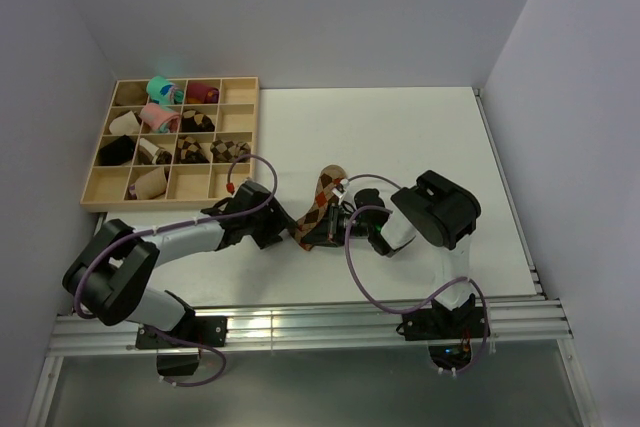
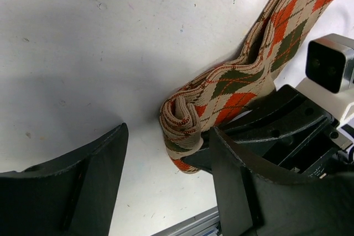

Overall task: Roll the socks
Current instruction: Roll the sock at the center of the board.

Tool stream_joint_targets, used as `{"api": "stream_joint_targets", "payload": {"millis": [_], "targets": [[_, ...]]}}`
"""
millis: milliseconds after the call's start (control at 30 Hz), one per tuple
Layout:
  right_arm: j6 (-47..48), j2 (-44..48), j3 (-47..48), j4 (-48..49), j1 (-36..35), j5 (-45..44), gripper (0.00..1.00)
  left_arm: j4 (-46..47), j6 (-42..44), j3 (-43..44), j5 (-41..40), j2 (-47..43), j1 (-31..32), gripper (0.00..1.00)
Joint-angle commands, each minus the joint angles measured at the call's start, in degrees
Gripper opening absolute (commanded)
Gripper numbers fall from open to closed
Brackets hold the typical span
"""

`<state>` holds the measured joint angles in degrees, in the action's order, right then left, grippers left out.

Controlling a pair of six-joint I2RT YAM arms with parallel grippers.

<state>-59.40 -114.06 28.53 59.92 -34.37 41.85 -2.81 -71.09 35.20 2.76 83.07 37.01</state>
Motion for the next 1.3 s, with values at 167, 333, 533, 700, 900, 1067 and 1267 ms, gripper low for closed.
{"api": "stream_joint_targets", "payload": {"millis": [167, 333, 533, 700, 900, 1067, 1267], "targets": [[3.2, -3.9, -0.7, -13.8, 1.9, -5.5, 0.0, 1.0, 3.3, -2.9, -0.9, -3.7, 0.2, 0.59], [3.5, -4.0, -0.3, -14.4, 2.0, -5.3, 0.0, 4.2, 4.2, -3.6, 0.0, -3.9, 0.0, 0.54], [4.1, -3.6, -0.2, -15.4, 2.0, -5.5, 0.0, 7.8, 4.8, -5.8, -0.1, -6.8, -0.2, 0.59], [4.4, -3.6, -0.1, -15.7, 2.1, -5.4, 0.0, 10.7, 5.6, -8.0, 0.9, -9.3, -0.6, 0.58], [4.6, -3.6, 0.4, -16.2, 2.2, -5.3, 0.0, 11.7, 5.5, -7.8, 2.2, -6.3, -1.1, 0.46], [4.9, -3.8, 0.6, -16.4, 2.2, -5.1, 0.0, 12.6, 6.1, -7.8, 2.6, -4.9, -1.1, 0.42], [5.0, -3.9, 0.8, -16.6, 2.2, -4.8, 0.0, 13.9, 6.4, -7.5, 3.7, -2.7, -1.1, 0.43]]}}
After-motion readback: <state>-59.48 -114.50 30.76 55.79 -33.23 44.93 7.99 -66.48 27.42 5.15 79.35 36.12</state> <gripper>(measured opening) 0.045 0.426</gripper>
